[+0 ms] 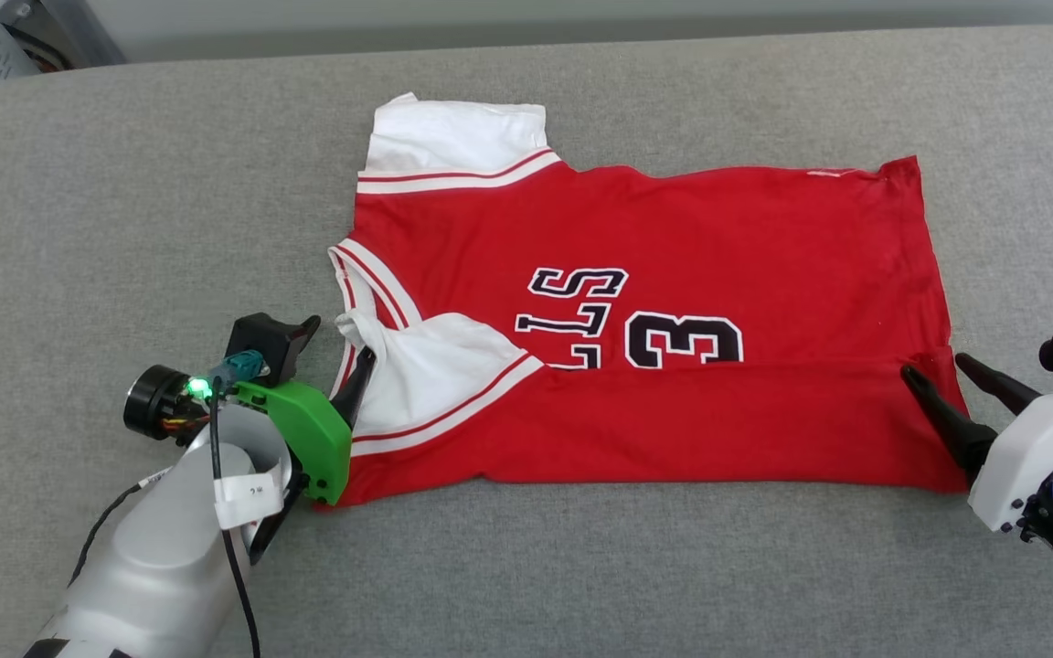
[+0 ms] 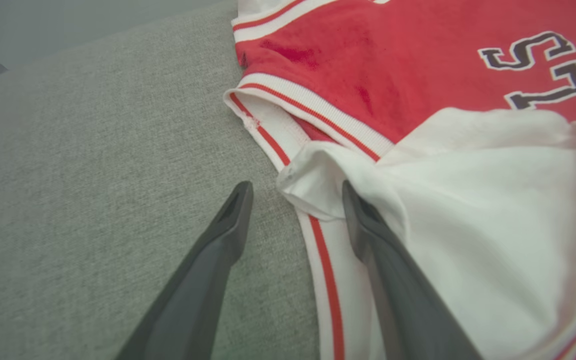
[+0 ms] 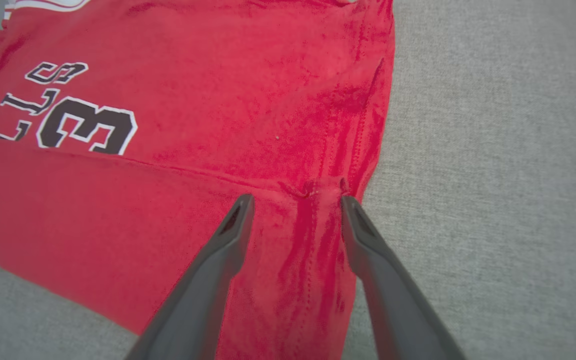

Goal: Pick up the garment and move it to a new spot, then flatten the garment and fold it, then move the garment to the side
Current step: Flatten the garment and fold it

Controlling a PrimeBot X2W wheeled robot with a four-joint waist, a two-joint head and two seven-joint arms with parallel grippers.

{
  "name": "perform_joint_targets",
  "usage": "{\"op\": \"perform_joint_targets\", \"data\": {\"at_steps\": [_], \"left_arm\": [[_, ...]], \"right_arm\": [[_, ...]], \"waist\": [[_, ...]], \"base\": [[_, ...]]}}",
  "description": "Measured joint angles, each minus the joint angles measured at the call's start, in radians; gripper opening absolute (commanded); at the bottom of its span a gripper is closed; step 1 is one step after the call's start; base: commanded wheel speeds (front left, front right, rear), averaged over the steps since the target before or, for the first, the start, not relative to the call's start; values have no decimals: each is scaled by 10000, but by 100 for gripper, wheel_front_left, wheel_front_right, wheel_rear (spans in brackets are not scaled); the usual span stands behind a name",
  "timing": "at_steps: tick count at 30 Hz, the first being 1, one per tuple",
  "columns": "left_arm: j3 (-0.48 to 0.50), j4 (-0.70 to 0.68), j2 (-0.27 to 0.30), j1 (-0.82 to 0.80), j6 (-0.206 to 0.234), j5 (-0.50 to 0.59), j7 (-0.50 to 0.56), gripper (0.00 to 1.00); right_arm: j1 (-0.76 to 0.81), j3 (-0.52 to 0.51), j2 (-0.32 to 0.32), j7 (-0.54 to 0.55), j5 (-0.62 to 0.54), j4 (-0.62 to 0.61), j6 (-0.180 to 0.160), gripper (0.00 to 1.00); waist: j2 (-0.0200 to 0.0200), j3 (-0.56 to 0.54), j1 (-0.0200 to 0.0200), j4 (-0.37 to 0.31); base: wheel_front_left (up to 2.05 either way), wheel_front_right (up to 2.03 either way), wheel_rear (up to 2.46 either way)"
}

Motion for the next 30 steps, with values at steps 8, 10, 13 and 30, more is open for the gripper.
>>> {"op": "perform_joint_targets", "data": {"at_steps": [8,10,13,30], "left_arm": [[-198,-1174,802,-546,-21,-117,729,100],[-431,-1664,951,-674,-21,-401,1390,100],[-932,-2495,1260,-874,-21,-1043,2738,100],[-2803,-3904,2337,-1198,-23,-4633,8316,100]], "right_arm": [[580,-272,-219,-360,-8,-127,0,100],[679,-339,-224,-360,-23,-151,0,100],[820,-445,-213,-359,-82,-203,0,100],[1027,-717,155,50,-263,-518,0,100]], "waist": [[0,-844,-1,305],[0,-989,-1,376],[0,-1182,-1,493],[0,-1252,-1,386]], "base": [[0,0,0],[0,0,0],[0,0,0],[0,0,0]]}}
